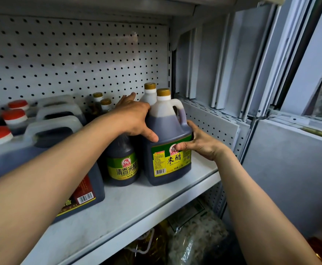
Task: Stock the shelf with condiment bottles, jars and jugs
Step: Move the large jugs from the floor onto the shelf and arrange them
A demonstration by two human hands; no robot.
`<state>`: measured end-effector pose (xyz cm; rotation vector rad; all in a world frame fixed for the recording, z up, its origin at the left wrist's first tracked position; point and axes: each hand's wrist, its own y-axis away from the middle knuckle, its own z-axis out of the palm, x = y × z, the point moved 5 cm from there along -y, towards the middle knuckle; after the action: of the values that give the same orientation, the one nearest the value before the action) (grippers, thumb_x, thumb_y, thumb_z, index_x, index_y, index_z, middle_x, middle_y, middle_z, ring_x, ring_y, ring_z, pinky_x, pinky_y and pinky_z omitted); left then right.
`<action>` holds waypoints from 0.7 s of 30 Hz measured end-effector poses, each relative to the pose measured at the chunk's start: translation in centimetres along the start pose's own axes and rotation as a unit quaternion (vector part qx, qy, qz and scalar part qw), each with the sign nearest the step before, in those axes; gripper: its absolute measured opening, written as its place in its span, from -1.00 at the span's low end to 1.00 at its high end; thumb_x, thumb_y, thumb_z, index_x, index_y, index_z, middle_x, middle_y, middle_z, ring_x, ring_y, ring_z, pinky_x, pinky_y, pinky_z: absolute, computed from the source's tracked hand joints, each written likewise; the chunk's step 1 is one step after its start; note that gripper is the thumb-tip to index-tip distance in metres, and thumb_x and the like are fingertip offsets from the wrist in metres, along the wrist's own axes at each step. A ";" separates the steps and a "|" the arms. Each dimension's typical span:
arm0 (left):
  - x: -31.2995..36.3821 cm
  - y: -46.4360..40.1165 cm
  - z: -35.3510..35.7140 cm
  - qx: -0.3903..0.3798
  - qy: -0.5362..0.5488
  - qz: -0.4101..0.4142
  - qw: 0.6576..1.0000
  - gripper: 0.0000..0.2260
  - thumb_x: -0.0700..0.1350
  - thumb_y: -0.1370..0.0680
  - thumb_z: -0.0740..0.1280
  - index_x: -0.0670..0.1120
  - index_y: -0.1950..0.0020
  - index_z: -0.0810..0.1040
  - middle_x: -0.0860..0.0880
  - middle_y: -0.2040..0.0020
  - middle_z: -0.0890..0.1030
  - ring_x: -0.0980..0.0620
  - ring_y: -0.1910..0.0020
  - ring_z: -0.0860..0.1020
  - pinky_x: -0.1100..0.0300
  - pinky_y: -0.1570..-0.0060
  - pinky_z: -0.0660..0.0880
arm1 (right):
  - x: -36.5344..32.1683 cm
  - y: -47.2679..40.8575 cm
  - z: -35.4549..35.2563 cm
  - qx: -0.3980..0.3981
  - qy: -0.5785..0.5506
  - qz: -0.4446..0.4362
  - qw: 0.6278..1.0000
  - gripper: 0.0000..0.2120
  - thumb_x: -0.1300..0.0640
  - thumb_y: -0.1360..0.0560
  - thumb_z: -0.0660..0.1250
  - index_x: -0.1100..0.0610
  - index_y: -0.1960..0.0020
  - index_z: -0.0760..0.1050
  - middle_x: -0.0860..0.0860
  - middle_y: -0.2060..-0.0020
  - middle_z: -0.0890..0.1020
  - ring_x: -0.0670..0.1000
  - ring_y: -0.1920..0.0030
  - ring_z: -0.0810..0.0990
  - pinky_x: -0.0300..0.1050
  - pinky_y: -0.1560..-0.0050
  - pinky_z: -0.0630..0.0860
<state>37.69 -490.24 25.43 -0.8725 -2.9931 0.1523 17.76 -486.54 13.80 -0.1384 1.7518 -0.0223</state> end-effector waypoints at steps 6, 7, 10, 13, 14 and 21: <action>1.3 0.9 0.7 0.042 0.055 0.027 0.997 0.08 0.30 -0.18 0.56 -0.03 -0.55 0.14 -0.08 -0.58 0.17 -0.07 -0.58 -0.09 -0.03 -0.48 0.03 | 0.7 1.0 -0.1 -0.021 0.006 0.001 1.000 -0.19 0.12 -0.23 0.62 -0.21 -0.35 0.30 -0.10 -0.16 0.66 -0.04 -0.20 0.63 -0.12 -0.16 0.59; 1.4 1.1 0.6 0.067 0.108 0.028 0.991 0.12 0.30 -0.16 0.56 0.00 -0.57 0.10 -0.07 -0.57 0.20 -0.07 -0.57 -0.01 -0.01 -0.47 0.08 | 1.1 1.2 0.0 -0.026 0.000 0.002 1.000 -0.15 0.15 -0.26 0.61 -0.18 -0.41 0.27 -0.06 -0.19 0.65 -0.01 -0.22 0.62 -0.12 -0.16 0.59; 1.8 1.4 0.6 0.136 0.274 0.050 0.951 0.10 0.18 -0.17 0.62 0.09 -0.57 0.10 -0.03 -0.49 0.34 -0.03 -0.47 0.25 0.13 -0.34 0.24 | 2.3 1.5 0.3 -0.030 -0.014 0.004 0.999 -0.14 0.24 -0.30 0.57 -0.13 -0.46 0.23 0.01 -0.21 0.65 0.01 -0.23 0.62 -0.10 -0.19 0.58; 2.4 1.5 0.6 0.190 0.338 0.092 0.917 -0.01 0.01 -0.23 0.65 0.18 -0.54 0.18 0.00 -0.44 0.41 0.03 -0.43 0.34 0.19 -0.31 0.26 | 3.2 1.8 0.5 -0.033 -0.007 0.009 0.999 -0.23 0.26 -0.29 0.56 -0.04 -0.38 0.30 -0.01 -0.15 0.68 0.00 -0.17 0.65 -0.18 -0.11 0.59; 2.5 1.5 0.7 0.196 0.359 0.099 0.907 -0.07 -0.03 -0.26 0.64 0.21 -0.51 0.23 0.02 -0.41 0.45 0.05 -0.40 0.38 0.16 -0.34 0.30 | 3.5 1.9 0.5 -0.030 -0.006 0.014 0.999 -0.23 0.27 -0.28 0.56 0.01 -0.39 0.30 0.00 -0.14 0.68 0.00 -0.17 0.65 -0.20 -0.09 0.58; 2.4 0.7 0.1 0.191 0.356 0.101 0.909 -0.25 -0.09 -0.24 0.64 0.18 -0.33 0.38 0.05 -0.22 0.59 0.08 -0.22 0.54 0.12 -0.21 0.45 | 4.3 1.6 0.8 -0.017 -0.016 -0.003 1.000 -0.25 0.32 -0.31 0.54 0.14 -0.41 0.29 0.15 -0.19 0.64 0.14 -0.22 0.62 0.01 -0.23 0.56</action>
<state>36.01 -488.38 25.22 -0.9270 -2.1026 0.3271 17.67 -485.34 9.29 -0.1676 1.7201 0.0049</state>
